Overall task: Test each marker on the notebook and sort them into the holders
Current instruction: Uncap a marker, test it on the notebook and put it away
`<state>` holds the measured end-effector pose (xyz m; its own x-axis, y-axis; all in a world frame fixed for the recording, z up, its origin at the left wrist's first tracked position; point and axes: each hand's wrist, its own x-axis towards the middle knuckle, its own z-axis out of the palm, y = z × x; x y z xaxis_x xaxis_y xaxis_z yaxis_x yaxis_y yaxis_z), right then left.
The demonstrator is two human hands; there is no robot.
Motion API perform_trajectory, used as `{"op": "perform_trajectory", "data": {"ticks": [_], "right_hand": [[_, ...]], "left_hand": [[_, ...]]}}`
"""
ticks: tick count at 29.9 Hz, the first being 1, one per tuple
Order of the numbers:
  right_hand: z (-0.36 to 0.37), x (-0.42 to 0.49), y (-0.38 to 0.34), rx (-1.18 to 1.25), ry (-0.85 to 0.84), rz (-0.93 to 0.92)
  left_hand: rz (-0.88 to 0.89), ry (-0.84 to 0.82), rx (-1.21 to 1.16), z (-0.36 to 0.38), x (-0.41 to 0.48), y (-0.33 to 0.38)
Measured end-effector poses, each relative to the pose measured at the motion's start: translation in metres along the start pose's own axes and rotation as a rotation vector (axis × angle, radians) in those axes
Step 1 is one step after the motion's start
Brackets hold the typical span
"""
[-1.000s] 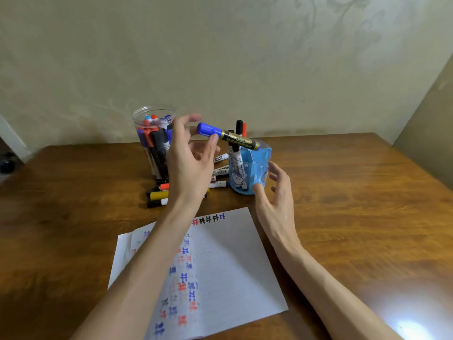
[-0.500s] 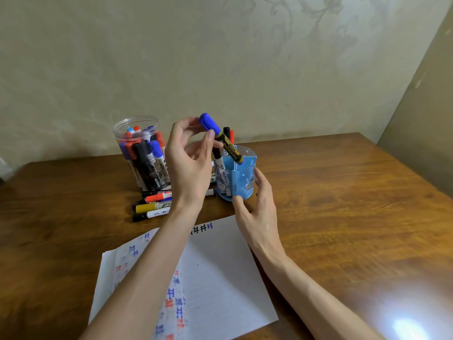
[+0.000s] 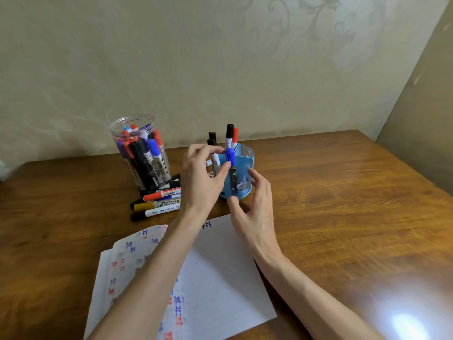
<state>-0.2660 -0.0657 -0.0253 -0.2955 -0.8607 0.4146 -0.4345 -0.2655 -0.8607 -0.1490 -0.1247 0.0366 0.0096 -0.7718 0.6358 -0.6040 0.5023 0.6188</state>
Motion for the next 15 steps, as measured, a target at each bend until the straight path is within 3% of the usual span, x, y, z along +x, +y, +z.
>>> {"op": "perform_trajectory", "data": {"ticks": [6,15], "right_hand": [[-0.004,0.002,0.0,0.0,0.043,0.01],[-0.001,-0.003,-0.005,0.035,-0.036,0.043]], "left_hand": [[-0.061,0.056,0.026,-0.023,-0.022,-0.023],[-0.216,-0.103,0.342,-0.07,-0.069,-0.082]]}}
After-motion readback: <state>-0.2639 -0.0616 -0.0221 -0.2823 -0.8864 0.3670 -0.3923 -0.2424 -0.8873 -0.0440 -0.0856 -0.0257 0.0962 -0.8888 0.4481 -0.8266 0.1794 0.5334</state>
